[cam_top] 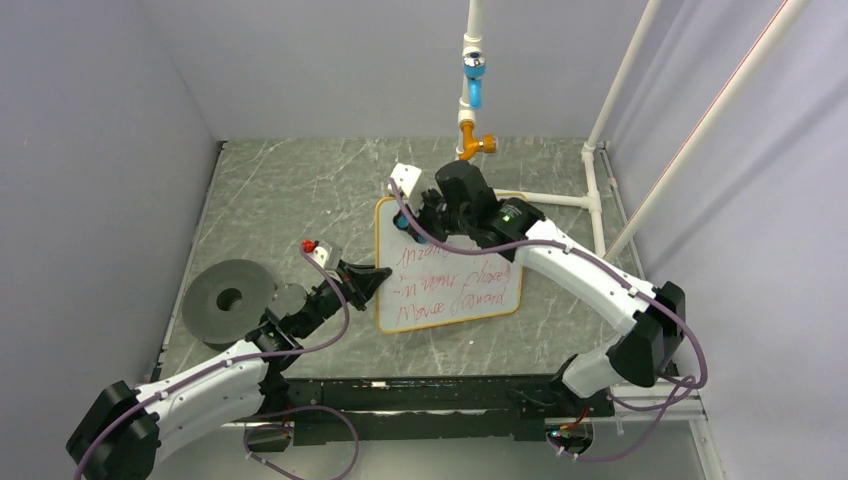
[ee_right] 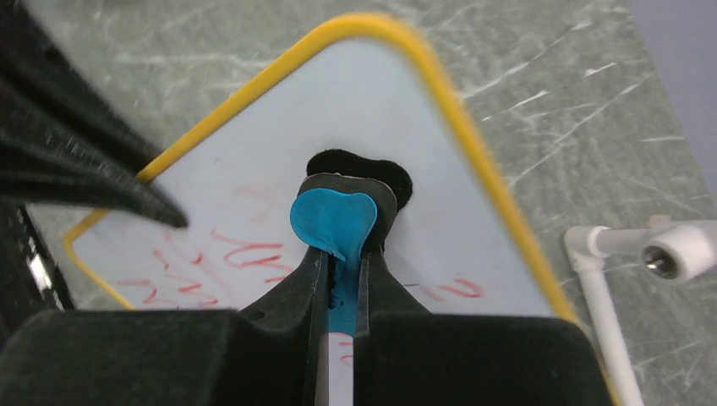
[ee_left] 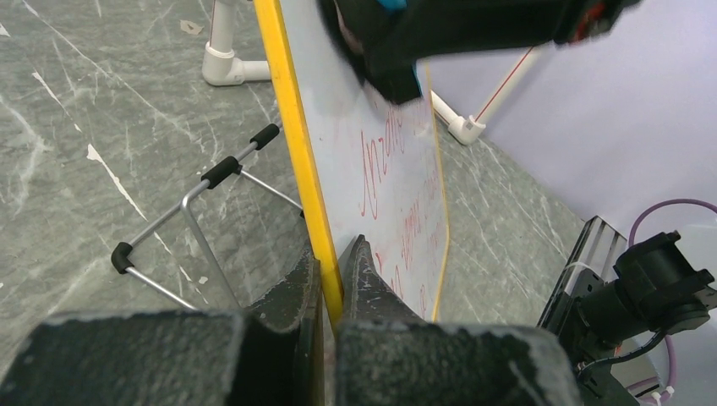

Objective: Erase the whiteboard
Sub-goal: Erase the whiteboard at the center of the board.

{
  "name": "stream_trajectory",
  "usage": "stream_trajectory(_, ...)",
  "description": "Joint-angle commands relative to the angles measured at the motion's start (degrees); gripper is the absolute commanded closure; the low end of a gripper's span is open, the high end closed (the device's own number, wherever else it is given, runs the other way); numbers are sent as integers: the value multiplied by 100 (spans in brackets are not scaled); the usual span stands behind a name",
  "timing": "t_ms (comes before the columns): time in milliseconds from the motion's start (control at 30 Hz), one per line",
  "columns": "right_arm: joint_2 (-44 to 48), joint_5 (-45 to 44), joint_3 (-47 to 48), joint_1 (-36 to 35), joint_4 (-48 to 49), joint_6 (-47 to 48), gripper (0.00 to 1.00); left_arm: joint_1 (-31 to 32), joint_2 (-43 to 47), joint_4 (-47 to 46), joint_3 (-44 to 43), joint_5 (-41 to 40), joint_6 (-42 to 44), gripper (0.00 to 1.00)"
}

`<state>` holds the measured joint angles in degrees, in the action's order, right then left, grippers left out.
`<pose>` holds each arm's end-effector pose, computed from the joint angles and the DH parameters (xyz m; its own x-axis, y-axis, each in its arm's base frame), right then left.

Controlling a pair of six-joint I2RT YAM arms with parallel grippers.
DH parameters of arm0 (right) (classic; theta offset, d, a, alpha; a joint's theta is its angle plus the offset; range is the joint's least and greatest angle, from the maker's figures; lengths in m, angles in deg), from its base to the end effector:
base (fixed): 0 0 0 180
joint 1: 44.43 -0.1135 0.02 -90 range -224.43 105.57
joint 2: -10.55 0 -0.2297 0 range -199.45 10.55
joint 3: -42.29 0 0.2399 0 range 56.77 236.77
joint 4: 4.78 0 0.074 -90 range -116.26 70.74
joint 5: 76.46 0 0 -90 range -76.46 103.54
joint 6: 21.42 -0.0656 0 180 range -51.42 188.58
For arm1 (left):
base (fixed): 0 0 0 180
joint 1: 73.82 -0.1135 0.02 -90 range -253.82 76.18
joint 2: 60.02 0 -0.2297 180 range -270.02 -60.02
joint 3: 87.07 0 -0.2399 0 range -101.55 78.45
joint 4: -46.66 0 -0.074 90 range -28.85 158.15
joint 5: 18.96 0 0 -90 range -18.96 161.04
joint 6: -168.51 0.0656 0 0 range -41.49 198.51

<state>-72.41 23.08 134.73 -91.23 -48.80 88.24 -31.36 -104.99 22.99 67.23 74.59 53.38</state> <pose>0.2267 0.2573 0.3023 -0.0922 -0.5829 -0.8073 -0.8956 0.4030 -0.1886 0.1618 -0.1535 0.2074 -0.2542 -0.3419 -0.9047 0.6753 0.6069 -0.4191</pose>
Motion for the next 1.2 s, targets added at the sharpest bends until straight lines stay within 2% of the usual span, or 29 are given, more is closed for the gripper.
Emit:
stream_trajectory(0,-203,-403,707,453,212,-355,100,37,7,366,143,251,1163,100)
stream_trajectory(167,314,-671,-269,703,530,-130,100,40,69,378,182,246,1189,100)
stream_trajectory(267,501,-44,-781,622,494,64,100,35,48,364,174,247,1215,100)
stream_trajectory(433,172,556,-185,329,234,-6,100,42,-16,372,164,258,1199,100)
stream_trajectory(600,-185,185,727,559,150,-415,100,38,-12,346,184,264,1164,100)
stream_trajectory(667,-147,-139,655,710,230,-446,100,42,29,383,184,262,1170,100)
stream_trajectory(800,304,-407,-314,818,603,-187,100,40,94,408,192,260,1194,100)
stream_trajectory(933,658,134,-1098,657,624,178,100,36,73,373,204,283,1212,100)
stream_trajectory(1033,544,649,-963,386,469,229,100,40,44,366,201,295,1213,100)
stream_trajectory(1167,125,627,-120,307,323,-74,100,38,44,367,212,289,1195,100)
